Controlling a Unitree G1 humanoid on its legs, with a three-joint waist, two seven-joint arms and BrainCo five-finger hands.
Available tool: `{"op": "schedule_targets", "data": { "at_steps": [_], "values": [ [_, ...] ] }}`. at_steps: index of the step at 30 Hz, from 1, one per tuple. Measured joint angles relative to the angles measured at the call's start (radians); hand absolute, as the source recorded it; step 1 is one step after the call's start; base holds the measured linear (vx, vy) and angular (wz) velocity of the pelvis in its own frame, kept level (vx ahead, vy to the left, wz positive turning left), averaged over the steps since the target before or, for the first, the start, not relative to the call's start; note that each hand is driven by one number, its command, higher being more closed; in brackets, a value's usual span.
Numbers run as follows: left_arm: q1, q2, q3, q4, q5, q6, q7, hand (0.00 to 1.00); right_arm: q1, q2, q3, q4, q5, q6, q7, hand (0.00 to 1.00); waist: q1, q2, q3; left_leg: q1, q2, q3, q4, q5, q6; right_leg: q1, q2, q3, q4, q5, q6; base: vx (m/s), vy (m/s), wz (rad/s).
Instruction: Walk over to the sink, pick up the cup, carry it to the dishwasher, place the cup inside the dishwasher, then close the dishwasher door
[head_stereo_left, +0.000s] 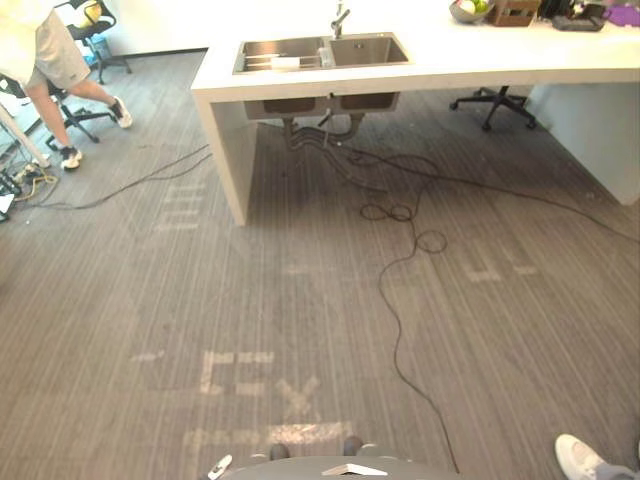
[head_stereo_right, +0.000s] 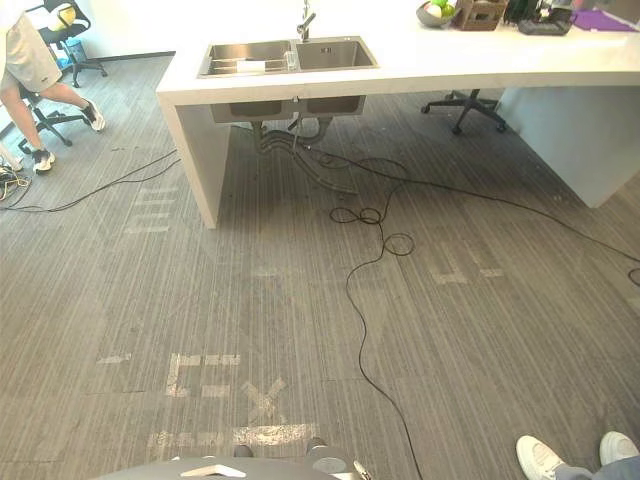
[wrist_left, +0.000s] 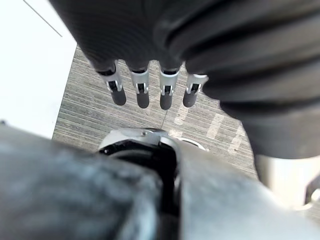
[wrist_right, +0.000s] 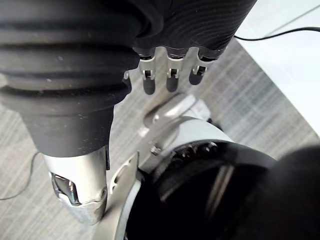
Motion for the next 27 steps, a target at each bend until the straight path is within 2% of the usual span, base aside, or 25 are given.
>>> {"op": "schedule_targets", "data": {
  "at_steps": [2, 5, 7, 10, 14, 16, 18, 21, 24, 27],
  "values": [
    [-0.001, 0.012, -0.027, -0.024, -0.031, -0.016, -0.045, 0.0, -0.01, 0.007, 0.0, -0.01, -0.055, -0.056, -0.027, 0.0, -0.004, -0.006, 0.001, 0.033, 0.003, -0.002, -0.027, 0.008, -0.006, 0.037, 0.009, -0.016, -0.039, 0.012, -0.001, 0.12, -0.034, 0.05],
    [-0.013, 0.028, -0.066, -0.057, -0.05, -0.001, -0.043, 0.0, -0.037, 0.015, -0.003, -0.056, -0.11, -0.097, -0.046, 0.0, -0.017, -0.012, 0.008, 0.042, 0.001, -0.013, -0.046, 0.018, -0.01, 0.063, 0.011, -0.048, -0.07, 0.018, 0.003, 0.11, -0.033, 0.18],
    [-0.038, 0.044, -0.099, -0.059, -0.05, 0.024, -0.037, 0.0, -0.072, 0.021, -0.011, -0.095, -0.127, -0.114, -0.047, 0.0, -0.018, -0.015, 0.01, 0.045, -0.002, -0.025, -0.058, 0.022, -0.016, 0.074, 0.011, -0.07, -0.085, 0.02, 0.008, 0.09, -0.025, 0.21],
    [-0.074, 0.058, -0.137, -0.06, -0.049, 0.036, -0.019, 0.0, -0.103, 0.021, -0.021, -0.131, -0.127, -0.117, -0.041, 0.0, -0.014, -0.023, 0.015, 0.046, -0.003, -0.03, -0.058, 0.022, -0.018, 0.086, 0.01, -0.091, -0.093, 0.018, 0.014, 0.03, -0.013, 0.2],
    [-0.149, 0.045, -0.153, -0.107, -0.048, 0.037, 0.103, 0.0, -0.114, 0.025, -0.021, -0.169, -0.135, -0.124, -0.045, 0.0, -0.014, -0.037, 0.024, 0.048, -0.004, -0.02, -0.059, 0.022, -0.039, 0.098, 0.006, -0.11, -0.096, 0.014, 0.02, 0.0, -0.004, 0.11],
    [-0.18, 0.017, -0.156, -0.111, -0.048, 0.027, 0.144, 0.0, -0.11, 0.031, -0.021, -0.166, -0.171, -0.121, -0.059, 0.0, -0.019, -0.043, 0.031, 0.06, -0.004, -0.006, -0.06, 0.022, -0.039, 0.114, 0.005, -0.11, -0.095, 0.011, 0.024, 0.0, 0.0, 0.0],
    [-0.208, -0.017, -0.174, -0.118, -0.03, 0.033, 0.172, 0.0, -0.093, 0.041, -0.022, -0.166, -0.266, -0.121, -0.058, 0.0, -0.028, -0.06, 0.043, 0.076, -0.003, -0.003, -0.062, 0.022, -0.039, 0.128, 0.005, -0.11, -0.092, 0.006, 0.032, -0.04, -0.001, -0.02],
    [-0.213, -0.041, -0.179, -0.096, 0.016, 0.063, 0.207, 0.0, -0.061, 0.044, -0.03, -0.156, -0.302, -0.124, -0.055, 0.0, -0.039, -0.057, 0.044, 0.081, -0.003, 0.001, -0.07, 0.023, -0.037, 0.125, 0.004, -0.111, -0.087, 0.004, 0.034, 0.0, 0.0, 0.0],
    [-0.209, -0.042, -0.174, -0.075, 0.061, 0.066, 0.271, 0.0, -0.034, 0.061, -0.031, -0.152, -0.335, -0.137, -0.046, 0.0, -0.039, -0.044, 0.051, 0.088, -0.003, 0.003, -0.077, 0.028, -0.03, 0.128, 0.003, -0.12, -0.077, 0.0, 0.039, -0.02, 0.002, 0.04],
    [-0.204, -0.039, -0.169, -0.047, 0.211, 0.048, 0.335, 0.0, -0.034, 0.057, -0.042, -0.145, -0.395, -0.158, -0.036, 0.0, -0.038, -0.033, 0.049, 0.099, -0.002, 0.023, -0.078, 0.029, -0.028, 0.134, 0.0, -0.132, -0.068, 0.0, 0.04, -0.05, 0.014, -0.01]
  ]
}}
